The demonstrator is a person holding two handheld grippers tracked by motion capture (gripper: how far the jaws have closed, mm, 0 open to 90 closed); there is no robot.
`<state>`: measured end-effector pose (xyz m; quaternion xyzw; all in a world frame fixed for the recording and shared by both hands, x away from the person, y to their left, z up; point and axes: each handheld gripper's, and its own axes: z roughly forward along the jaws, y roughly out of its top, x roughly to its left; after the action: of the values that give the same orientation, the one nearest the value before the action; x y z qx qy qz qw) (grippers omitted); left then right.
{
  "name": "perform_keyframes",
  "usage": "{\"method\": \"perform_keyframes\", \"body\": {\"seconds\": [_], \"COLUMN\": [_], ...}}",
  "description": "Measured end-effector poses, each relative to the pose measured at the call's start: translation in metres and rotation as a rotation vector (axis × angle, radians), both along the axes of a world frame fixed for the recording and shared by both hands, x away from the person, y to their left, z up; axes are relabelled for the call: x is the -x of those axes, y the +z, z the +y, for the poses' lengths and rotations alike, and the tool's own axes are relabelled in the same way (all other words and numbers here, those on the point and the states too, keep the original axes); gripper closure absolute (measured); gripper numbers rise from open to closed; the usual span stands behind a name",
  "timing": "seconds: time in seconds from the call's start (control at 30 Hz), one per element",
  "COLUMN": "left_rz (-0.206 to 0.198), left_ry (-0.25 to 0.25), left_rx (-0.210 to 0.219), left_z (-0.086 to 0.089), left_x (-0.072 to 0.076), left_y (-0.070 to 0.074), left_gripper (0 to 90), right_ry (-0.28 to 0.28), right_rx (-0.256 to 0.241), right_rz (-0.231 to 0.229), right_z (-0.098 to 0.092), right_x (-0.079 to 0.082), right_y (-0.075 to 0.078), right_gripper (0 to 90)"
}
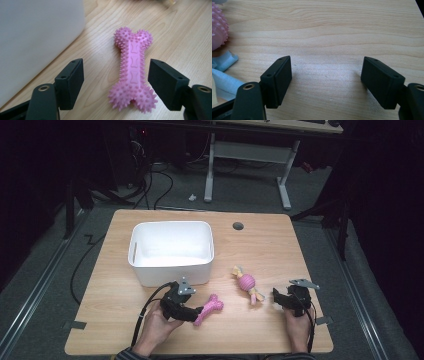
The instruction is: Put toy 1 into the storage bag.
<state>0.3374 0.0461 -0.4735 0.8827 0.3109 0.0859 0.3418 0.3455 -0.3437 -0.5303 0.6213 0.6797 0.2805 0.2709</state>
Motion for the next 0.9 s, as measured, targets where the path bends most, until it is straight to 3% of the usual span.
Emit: {"method": "perform_keyframes", "body": {"seconds": [0.1,0.17,0.33,0.57,0.9], "left_rz": [-0.004,-0.014,0.0,0.008,0.03], "left_ry": [-0.013,-0.03,-0.038,-0.033,-0.036], "left_rx": [-0.002,-0.028,-0.051,-0.092,-0.107], "left_z": [-0.006,-0.014,-0.024,-0.031,-0.037], "left_x": [0.0,0.001,-0.002,-0.005,-0.009], "left_y": [-0.001,-0.004,-0.011,-0.019,-0.027], "left_gripper": [29.1,29.1,29.1,29.0,29.0], "right_ry": [0.0,0.003,0.004,0.009,0.013], "right_rx": [0.0,0.001,0.0,0.001,0.001], "right_rz": [0.0,-0.001,0.0,-0.002,-0.001], "right_z": [0.0,0.0,0.001,0.001,0.001], "right_x": [0.0,0.0,0.001,0.001,0.001], "right_y": [0.0,0.0,0.0,0.0,0.0], "right_gripper": [25.0,25.0,25.0,25.0,24.9]}}
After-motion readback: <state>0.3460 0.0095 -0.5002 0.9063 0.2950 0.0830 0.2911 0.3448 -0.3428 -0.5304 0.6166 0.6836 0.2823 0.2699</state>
